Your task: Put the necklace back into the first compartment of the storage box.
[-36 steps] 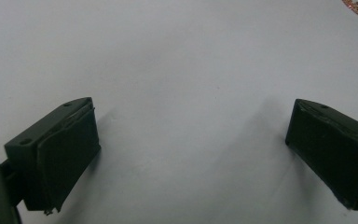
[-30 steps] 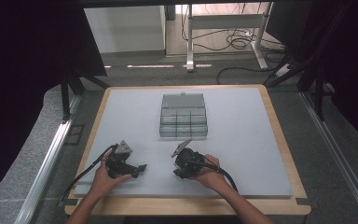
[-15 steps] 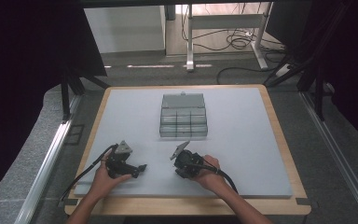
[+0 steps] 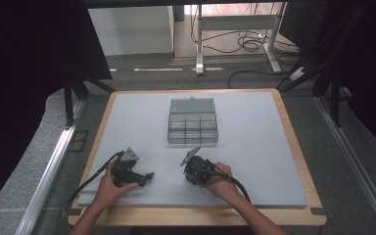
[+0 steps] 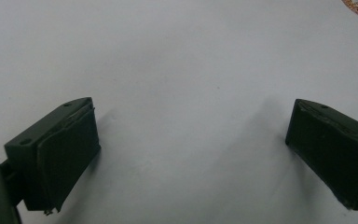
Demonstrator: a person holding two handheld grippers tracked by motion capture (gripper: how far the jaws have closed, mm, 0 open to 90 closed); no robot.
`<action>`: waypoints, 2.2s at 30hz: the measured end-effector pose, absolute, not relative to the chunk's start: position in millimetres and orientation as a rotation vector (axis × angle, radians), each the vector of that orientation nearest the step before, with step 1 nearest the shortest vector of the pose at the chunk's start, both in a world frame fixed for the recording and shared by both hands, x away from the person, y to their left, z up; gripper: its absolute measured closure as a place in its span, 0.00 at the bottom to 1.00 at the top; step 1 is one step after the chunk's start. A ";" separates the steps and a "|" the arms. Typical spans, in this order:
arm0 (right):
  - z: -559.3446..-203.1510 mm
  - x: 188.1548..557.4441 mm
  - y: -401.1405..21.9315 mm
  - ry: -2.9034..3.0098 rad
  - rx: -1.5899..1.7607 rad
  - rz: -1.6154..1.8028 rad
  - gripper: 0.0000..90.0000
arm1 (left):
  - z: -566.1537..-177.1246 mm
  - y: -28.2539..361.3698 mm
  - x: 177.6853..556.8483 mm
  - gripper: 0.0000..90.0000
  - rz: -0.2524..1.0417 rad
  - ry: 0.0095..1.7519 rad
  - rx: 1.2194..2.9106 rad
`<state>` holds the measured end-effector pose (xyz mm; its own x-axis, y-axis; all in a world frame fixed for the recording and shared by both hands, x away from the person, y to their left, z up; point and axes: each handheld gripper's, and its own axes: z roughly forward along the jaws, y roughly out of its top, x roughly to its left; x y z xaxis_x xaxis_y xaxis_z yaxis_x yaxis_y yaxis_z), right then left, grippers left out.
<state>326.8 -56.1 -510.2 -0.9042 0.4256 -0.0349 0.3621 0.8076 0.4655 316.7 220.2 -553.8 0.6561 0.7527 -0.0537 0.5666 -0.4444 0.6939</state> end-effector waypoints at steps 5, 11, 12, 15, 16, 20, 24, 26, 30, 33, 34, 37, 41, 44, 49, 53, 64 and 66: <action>-505.3 329.4 -60.2 2.874 0.669 0.757 0.94 | -553.9 220.2 316.7 0.03 0.343 1.018 2.172; -493.5 332.1 -66.9 2.870 0.699 0.840 0.94 | -553.8 220.2 316.7 0.03 0.342 1.018 2.173; -490.9 332.4 -68.4 2.868 0.706 0.854 0.94 | -553.8 220.2 316.7 0.03 0.342 1.018 2.173; -482.7 333.0 -72.9 2.855 0.720 0.897 0.94 | -553.7 220.2 316.7 0.03 0.341 1.018 2.173; -480.0 333.1 -74.3 2.849 0.724 0.914 0.94 | -553.7 220.2 316.7 0.03 0.341 1.018 2.173; -470.9 333.3 -78.7 2.830 0.723 0.962 0.94 | -553.7 220.2 316.7 0.03 0.342 1.018 2.173; -463.1 333.1 -82.1 2.817 0.719 0.994 0.94 | -553.7 220.2 316.7 0.03 0.342 1.018 2.173; -459.2 332.6 -83.7 2.809 0.721 1.010 0.94 | -553.7 220.2 316.6 0.03 0.342 1.018 2.173; -451.6 331.6 -86.8 2.793 0.711 1.039 0.94 | -553.6 220.2 316.6 0.03 0.341 1.018 2.174; -444.3 330.2 -88.9 2.780 0.712 1.065 0.94 | -553.5 220.4 316.7 0.03 0.341 1.016 2.178; -441.5 330.1 -89.7 2.775 0.705 1.076 0.94 | -553.5 220.4 316.7 0.03 0.341 1.016 2.178; -432.5 329.4 -91.1 2.760 0.705 1.103 0.94 | -553.5 220.4 316.7 0.03 0.340 1.016 2.178; -420.9 330.1 -92.5 2.745 0.693 1.123 0.94 | -553.5 220.3 316.6 0.03 0.340 1.018 2.176; -410.7 331.1 -93.2 2.730 0.688 1.137 0.94 | -553.5 220.3 316.6 0.03 0.340 1.018 2.175; -393.5 333.8 -92.8 2.706 0.680 1.155 0.94 | -553.5 220.3 316.6 0.03 0.340 1.018 2.176; -381.7 336.0 -92.2 2.688 0.674 1.172 0.94 | -553.5 220.3 316.6 0.03 0.340 1.018 2.176; -355.9 340.8 -92.5 2.640 0.675 1.218 0.94 | -553.5 220.3 316.7 0.03 0.340 1.017 2.176; -352.7 342.6 -93.3 2.632 0.678 1.228 0.94 | -553.5 220.3 316.7 0.03 0.340 1.018 2.176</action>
